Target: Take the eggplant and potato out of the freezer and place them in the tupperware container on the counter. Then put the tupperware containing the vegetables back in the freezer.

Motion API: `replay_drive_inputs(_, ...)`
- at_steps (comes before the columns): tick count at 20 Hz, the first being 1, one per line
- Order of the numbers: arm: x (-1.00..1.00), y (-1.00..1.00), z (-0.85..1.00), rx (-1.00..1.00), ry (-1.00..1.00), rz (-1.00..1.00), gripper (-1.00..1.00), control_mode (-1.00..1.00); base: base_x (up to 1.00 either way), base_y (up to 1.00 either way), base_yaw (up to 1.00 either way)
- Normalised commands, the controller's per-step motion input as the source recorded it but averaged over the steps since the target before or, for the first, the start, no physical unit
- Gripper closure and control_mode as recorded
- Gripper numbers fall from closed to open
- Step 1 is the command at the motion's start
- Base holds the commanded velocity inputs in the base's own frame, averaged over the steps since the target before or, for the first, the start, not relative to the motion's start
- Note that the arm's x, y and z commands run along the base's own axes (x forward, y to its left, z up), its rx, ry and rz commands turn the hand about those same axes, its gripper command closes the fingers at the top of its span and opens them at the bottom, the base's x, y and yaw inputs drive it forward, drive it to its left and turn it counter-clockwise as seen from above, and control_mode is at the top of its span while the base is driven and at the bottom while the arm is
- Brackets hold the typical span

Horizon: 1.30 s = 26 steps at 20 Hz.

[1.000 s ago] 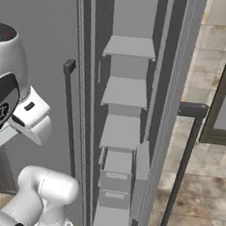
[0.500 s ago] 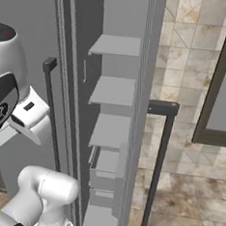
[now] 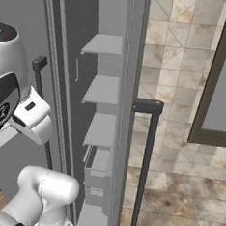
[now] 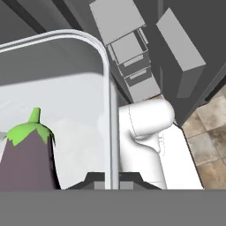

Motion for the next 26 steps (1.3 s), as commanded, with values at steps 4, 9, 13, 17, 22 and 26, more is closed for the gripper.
replay_drive_inputs(4,0.00,0.00,0.00,0.00,0.00,0.00,1.00,1.00,0.25,-0.29,-0.01)
replay_drive_inputs(9,0.00,0.00,0.00,0.00,0.00,0.00,1.00,1.00,0.38,-0.22,-0.06)
replay_drive_inputs(13,0.00,0.00,0.00,0.00,0.00,0.00,1.00,1.00,0.63,-0.03,-0.08)
replay_drive_inputs(17,0.00,0.00,0.00,0.00,0.00,0.00,1.00,1.00,0.78,0.00,-0.08)
replay_drive_inputs(22,0.00,0.00,0.00,0.00,0.00,0.00,1.00,1.00,0.91,0.00,-0.07)
replay_drive_inputs(26,0.00,0.00,0.00,0.00,0.00,0.00,1.00,1.00,0.99,0.00,-0.01)
